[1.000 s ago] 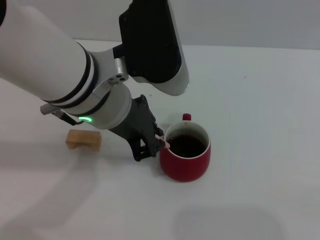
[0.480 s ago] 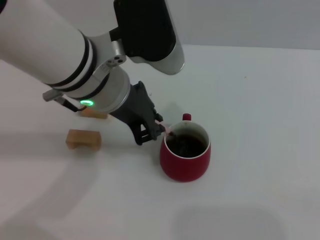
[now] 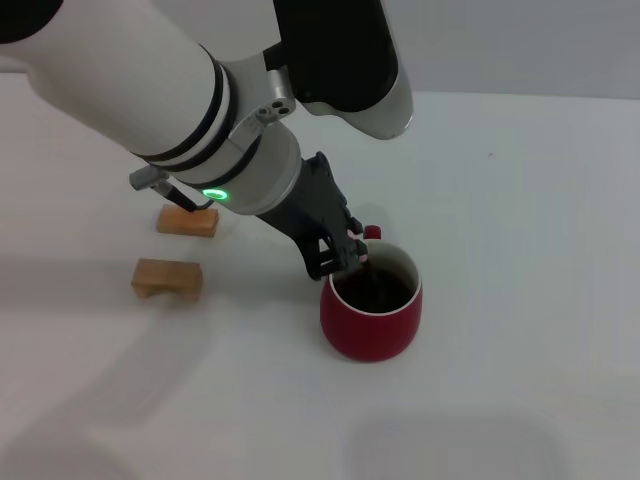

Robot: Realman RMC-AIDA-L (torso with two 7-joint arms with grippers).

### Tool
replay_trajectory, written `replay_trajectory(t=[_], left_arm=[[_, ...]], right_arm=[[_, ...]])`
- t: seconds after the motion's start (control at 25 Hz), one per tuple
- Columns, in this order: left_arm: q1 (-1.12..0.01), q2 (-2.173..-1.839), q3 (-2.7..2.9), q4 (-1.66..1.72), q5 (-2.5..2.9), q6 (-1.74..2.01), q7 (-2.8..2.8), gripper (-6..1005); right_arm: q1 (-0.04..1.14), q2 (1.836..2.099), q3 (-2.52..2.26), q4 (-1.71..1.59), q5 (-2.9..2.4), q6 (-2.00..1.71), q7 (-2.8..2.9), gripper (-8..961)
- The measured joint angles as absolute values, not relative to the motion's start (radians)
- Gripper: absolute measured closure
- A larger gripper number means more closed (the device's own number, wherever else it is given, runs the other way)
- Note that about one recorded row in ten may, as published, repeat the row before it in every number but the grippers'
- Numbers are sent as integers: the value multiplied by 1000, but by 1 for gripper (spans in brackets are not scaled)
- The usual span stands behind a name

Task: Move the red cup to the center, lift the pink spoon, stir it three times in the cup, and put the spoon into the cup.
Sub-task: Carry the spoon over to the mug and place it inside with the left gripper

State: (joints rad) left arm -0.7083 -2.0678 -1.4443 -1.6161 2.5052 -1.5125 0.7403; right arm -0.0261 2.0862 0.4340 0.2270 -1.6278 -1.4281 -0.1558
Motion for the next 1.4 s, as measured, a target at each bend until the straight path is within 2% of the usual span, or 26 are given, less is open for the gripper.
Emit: replay_trajectory(t=[0.96,1.4], left_arm=[[-650,-2063,-1401,-1745,2500,-1630,728,859],[-677,-2065,-1404,-1692,2544,-1534,728,859]], right_arm=[[-23,2086,423,231,-1629,-1429,-156,954],[-26,2086,422,233,-1629,-1429,-157,953]])
